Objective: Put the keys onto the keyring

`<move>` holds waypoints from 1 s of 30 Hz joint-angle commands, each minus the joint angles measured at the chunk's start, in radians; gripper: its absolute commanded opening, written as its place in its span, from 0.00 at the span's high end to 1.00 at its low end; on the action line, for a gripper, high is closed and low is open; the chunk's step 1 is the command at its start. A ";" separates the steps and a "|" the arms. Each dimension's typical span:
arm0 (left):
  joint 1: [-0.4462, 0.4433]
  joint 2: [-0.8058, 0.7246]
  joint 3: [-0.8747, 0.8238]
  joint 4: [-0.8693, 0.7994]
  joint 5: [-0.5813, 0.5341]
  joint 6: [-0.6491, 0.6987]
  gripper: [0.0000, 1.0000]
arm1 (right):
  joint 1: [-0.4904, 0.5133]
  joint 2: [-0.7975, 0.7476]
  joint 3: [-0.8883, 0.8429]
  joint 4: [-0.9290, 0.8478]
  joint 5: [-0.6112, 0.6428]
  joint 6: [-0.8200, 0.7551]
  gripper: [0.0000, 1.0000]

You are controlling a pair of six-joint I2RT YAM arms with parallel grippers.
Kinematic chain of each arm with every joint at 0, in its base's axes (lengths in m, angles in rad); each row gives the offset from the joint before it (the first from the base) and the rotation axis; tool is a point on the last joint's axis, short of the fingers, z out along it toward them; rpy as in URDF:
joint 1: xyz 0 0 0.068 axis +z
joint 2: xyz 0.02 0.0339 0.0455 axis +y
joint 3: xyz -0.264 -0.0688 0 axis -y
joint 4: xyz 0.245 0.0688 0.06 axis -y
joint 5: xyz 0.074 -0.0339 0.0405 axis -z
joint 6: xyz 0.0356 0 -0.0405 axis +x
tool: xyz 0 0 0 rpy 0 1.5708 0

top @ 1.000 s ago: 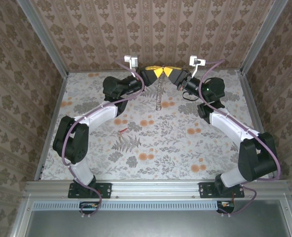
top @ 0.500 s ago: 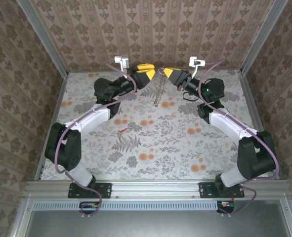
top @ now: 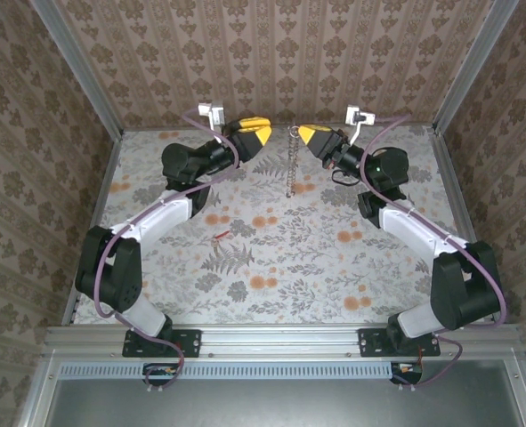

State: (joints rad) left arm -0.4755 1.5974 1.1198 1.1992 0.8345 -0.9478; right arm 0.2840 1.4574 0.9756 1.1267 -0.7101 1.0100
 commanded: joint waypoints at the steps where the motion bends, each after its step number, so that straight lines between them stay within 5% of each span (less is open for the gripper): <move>1: -0.003 -0.008 0.021 0.043 0.044 -0.031 0.66 | -0.006 -0.035 -0.013 0.098 0.037 0.033 1.00; 30: -0.092 0.118 0.149 0.077 0.047 -0.100 0.70 | 0.019 0.000 -0.016 0.199 0.098 0.118 1.00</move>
State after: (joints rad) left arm -0.5598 1.7069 1.2350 1.2274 0.8715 -1.0286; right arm 0.2962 1.4548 0.9524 1.2541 -0.6315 1.1156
